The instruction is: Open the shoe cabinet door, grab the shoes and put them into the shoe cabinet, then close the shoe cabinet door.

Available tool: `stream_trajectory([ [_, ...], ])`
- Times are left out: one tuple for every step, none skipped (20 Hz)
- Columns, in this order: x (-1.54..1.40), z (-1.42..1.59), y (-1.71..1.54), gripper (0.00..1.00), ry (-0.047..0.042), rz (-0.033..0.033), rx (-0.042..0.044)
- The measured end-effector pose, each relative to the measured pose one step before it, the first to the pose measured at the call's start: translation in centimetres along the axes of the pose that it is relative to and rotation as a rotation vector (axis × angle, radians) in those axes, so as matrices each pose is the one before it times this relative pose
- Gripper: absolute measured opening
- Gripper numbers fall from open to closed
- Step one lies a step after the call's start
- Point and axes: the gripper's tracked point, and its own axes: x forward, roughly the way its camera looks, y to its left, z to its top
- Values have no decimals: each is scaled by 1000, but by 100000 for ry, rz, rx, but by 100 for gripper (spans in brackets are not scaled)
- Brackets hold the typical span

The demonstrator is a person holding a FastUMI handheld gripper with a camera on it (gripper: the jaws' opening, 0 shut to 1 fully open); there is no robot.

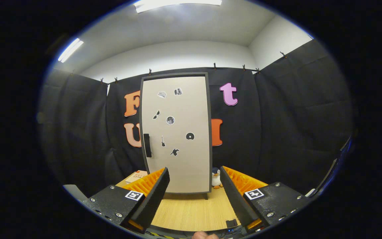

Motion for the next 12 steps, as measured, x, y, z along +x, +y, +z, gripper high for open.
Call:
stream_trajectory([
  [73,-72,2,95,102,137,7],
  [50,-80,-47,95,196,-91,-99],
  [20,-84,16,95,55,139,-17],
  [53,-44,15,95,90,92,16],
  [33,-55,-16,95,11,-60,-34],
  [76,-75,16,95,171,43,-16],
  [7,-67,-21,95,6,28,27],
  [23,12,20,95,-96,-79,32],
  [-4,-21,8,95,-113,-10,16],
  [-5,-37,67,95,155,76,52],
  [-35,-53,50,95,75,40,-60],
  [-29,-23,42,95,-32,-9,-142],
])
